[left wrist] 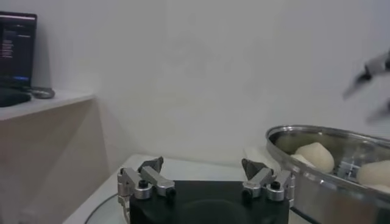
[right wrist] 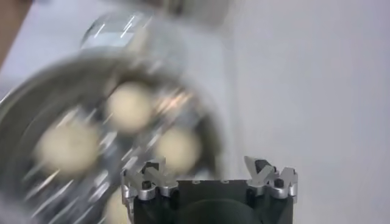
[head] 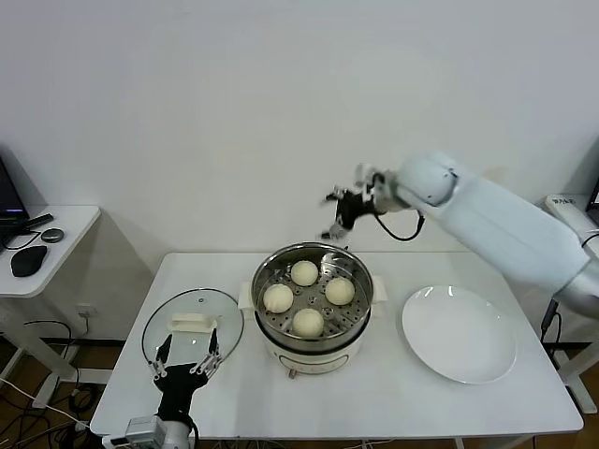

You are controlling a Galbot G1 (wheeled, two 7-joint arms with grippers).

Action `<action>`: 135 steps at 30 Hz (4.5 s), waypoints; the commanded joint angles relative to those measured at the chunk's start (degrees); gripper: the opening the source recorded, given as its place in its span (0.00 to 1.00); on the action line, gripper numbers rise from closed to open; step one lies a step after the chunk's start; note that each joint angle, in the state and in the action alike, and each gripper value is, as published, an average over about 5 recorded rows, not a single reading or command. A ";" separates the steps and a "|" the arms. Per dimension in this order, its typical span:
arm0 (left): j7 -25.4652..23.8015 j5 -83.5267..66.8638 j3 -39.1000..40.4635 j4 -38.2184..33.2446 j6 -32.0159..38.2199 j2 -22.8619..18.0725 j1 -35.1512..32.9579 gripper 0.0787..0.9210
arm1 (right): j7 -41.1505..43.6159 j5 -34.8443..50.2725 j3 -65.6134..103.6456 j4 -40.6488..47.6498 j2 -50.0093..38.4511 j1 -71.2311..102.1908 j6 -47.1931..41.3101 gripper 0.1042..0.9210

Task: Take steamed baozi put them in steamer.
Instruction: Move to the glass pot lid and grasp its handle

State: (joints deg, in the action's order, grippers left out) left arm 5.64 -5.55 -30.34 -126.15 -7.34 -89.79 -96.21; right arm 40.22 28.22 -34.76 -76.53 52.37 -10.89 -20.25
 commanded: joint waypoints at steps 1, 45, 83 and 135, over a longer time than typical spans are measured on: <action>-0.43 2.60 -0.92 2.25 2.79 0.56 0.76 0.88 | -28.02 6.36 56.34 -5.79 -0.10 39.68 10.18 0.88; -4.56 86.34 -0.67 36.02 6.03 22.24 23.94 0.88 | -38.54 2.11 80.58 -22.27 20.62 86.39 19.11 0.88; -1.79 80.80 0.92 46.80 7.45 17.98 32.74 0.88 | -39.25 1.64 82.76 -27.08 21.33 90.06 18.80 0.88; 4.66 69.44 -1.71 35.63 -15.85 13.34 26.78 0.12 | -39.38 0.29 82.07 -25.18 22.11 89.20 18.26 0.88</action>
State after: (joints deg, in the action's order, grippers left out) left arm 12.45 64.96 -32.53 -75.41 -5.41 -75.31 -63.02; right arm 0.73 28.33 47.76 -102.68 74.09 78.97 -1.87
